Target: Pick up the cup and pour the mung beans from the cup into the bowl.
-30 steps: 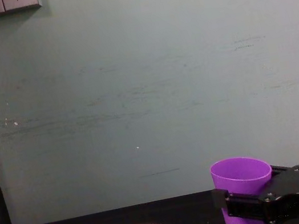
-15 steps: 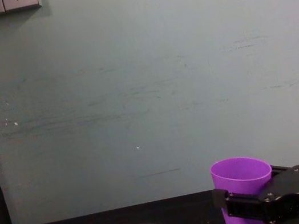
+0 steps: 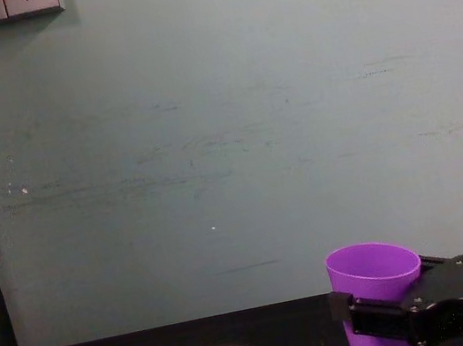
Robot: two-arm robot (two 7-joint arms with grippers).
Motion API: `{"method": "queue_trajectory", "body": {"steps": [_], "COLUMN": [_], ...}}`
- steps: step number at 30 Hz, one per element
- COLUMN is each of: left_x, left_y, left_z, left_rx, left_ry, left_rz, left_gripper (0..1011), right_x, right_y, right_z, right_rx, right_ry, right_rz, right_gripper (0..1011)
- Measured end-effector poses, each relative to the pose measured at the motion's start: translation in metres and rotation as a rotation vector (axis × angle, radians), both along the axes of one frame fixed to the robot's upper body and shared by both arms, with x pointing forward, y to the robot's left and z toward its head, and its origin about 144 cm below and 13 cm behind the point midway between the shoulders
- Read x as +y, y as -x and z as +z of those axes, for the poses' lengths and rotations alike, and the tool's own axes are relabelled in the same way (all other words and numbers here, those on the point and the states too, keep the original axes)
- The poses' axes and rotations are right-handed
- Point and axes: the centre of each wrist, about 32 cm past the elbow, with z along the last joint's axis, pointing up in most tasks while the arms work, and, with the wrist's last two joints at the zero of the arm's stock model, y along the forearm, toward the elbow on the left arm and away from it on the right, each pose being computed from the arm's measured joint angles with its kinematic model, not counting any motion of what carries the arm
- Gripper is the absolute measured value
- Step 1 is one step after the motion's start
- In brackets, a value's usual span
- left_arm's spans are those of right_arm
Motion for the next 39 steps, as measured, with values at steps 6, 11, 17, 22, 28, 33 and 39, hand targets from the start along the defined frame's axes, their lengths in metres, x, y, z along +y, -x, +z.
{"method": "queue_trajectory", "body": {"steps": [6,11,17,22,28,33,39], "left_x": [0.0,0.0,0.0,0.0,0.0,0.0,0.0], "left_y": [0.0,0.0,0.0,0.0,0.0,0.0,0.0], "left_z": [0.0,0.0,0.0,0.0,0.0,0.0,0.0], "left_rx": [0.0,0.0,0.0,0.0,0.0,0.0,0.0], "left_ry": [0.0,0.0,0.0,0.0,0.0,0.0,0.0], "left_rz": [0.0,0.0,0.0,0.0,0.0,0.0,0.0], "left_gripper": [1011,1011,1011,1011,1011,1011,1011], "right_x": [0.0,0.0,0.0,0.0,0.0,0.0,0.0], "right_y": [0.0,0.0,0.0,0.0,0.0,0.0,0.0], "right_z": [0.0,0.0,0.0,0.0,0.0,0.0,0.0], "right_rx": [0.0,0.0,0.0,0.0,0.0,0.0,0.0], "right_ry": [0.0,0.0,0.0,0.0,0.0,0.0,0.0], "right_rz": [0.0,0.0,0.0,0.0,0.0,0.0,0.0], "right_gripper": [726,726,726,726,726,726,726]}}
